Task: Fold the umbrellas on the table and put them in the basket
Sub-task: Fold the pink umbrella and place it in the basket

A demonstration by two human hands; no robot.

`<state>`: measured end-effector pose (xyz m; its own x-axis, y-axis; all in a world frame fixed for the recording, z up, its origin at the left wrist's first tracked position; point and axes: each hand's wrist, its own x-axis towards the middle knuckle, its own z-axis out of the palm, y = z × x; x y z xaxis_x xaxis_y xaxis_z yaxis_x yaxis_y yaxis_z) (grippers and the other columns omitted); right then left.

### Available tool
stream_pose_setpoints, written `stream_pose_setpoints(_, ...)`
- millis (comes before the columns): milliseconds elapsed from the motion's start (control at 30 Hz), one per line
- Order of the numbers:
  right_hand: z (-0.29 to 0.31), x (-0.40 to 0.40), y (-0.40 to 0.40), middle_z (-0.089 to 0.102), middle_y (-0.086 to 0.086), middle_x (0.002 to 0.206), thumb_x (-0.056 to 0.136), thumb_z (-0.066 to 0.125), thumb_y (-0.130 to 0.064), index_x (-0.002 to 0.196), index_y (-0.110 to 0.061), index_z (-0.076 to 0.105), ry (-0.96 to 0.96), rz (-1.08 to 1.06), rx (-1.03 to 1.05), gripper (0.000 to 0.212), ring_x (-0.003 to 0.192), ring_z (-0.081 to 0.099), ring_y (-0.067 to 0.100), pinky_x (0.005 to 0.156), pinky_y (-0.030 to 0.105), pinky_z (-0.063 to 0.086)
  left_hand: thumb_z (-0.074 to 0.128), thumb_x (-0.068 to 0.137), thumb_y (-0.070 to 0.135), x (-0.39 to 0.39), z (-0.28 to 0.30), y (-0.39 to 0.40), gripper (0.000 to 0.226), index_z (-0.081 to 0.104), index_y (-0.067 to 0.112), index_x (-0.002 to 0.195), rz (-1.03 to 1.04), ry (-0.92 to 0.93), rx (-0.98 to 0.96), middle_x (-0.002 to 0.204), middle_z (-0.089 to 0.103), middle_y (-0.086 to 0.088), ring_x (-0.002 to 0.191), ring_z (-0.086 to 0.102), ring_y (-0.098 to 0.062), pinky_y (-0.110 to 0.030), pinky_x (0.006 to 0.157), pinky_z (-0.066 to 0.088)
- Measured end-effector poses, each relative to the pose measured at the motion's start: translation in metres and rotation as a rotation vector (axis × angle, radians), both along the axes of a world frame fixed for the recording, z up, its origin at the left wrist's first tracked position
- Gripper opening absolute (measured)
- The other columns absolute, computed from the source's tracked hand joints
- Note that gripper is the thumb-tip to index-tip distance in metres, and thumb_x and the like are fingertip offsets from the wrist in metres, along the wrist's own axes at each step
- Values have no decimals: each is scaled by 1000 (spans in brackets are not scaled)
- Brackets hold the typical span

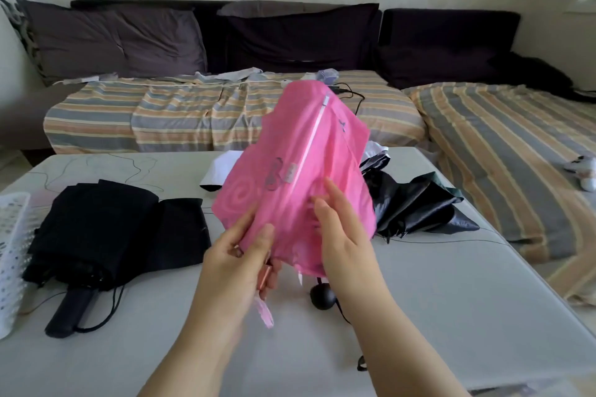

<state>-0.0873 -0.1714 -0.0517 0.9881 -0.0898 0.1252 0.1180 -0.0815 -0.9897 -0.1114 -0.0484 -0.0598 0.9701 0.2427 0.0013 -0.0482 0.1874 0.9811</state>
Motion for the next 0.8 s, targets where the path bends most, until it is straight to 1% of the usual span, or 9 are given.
stream_pose_setpoints(67, -5, 4, -7, 47, -15, 106, 93, 53, -30, 127, -37, 48, -32, -211, -122, 35, 114, 48, 18, 99, 32, 39, 62, 78, 32, 1, 1, 6, 33, 64, 14, 105, 11, 31, -116, 54, 51, -8, 39, 45, -15, -19, 34, 33)
stream_pose_setpoints(133, -9, 9, -16, 43, -6, 106, 90, 58, -35, 136, -14, 43, 93, -319, -146, 52, 112, 46, 20, 99, 36, 38, 58, 81, 34, 1, 3, 10, 20, 59, 16, 89, -11, 54, -193, 53, 55, -4, 37, 47, -12, -14, 31, 29)
stream_pose_setpoints(200, -10, 13, -22, 51, 3, 93, 89, 60, -40, 117, -2, 54, 242, -232, -64, 48, 90, 53, 20, 82, 34, 44, 55, 85, 34, 2, 4, 13, 19, 55, 15, 85, -27, 63, -271, 53, 54, -1, 39, 50, -10, -13, 31, 31)
stream_pose_setpoints(333, -11, 15, -19, 67, 4, 86, 89, 63, -38, 91, -15, 63, 373, -55, 170, 23, 81, 64, 20, 82, 39, 53, 58, 76, 32, 6, 1, 20, 24, 57, 12, 88, -45, 50, -390, 53, 53, -3, 44, 54, -13, -21, 40, 47)
stream_pose_setpoints(433, -12, 23, -23, 67, 7, 77, 89, 66, -25, 79, -11, 64, 143, -142, 149, 17, 72, 62, 21, 76, 46, 58, 57, 81, 27, 10, -5, 24, 17, 56, 11, 88, -53, 57, -396, 56, 54, -6, 46, 55, -14, -22, 43, 50)
stream_pose_setpoints(500, -8, 22, -27, 65, -1, 67, 92, 62, -16, 74, -10, 63, -17, -139, 195, 19, 66, 59, 17, 67, 38, 57, 55, 89, 21, 12, -9, 25, 10, 56, 12, 88, -5, 74, -364, 62, 51, -8, 49, 52, -16, -20, 42, 48)
stream_pose_setpoints(600, -3, 17, -30, 70, -3, 70, 91, 57, -6, 81, -9, 66, -62, 0, 405, 14, 69, 65, 9, 68, 21, 56, 53, 94, 16, 17, -15, 26, 6, 56, 11, 95, 95, 83, -305, 69, 48, -8, 53, 48, -18, -19, 40, 47)
stream_pose_setpoints(667, -6, 16, -33, 73, -4, 74, 87, 61, 3, 88, -9, 66, -26, 20, 331, 13, 71, 66, 8, 70, 19, 56, 55, 94, 16, 19, -18, 28, 8, 56, 11, 99, 138, 76, -272, 71, 48, -7, 55, 48, -17, -20, 41, 47)
stream_pose_setpoints(800, -3, 17, -38, 74, -1, 81, 80, 53, 24, 103, -11, 64, 32, 139, 369, 43, 76, 68, 10, 70, 17, 55, 55, 95, 18, 19, -16, 35, 10, 55, 12, 102, 146, 99, -271, 73, 48, -9, 59, 48, -19, -19, 40, 47)
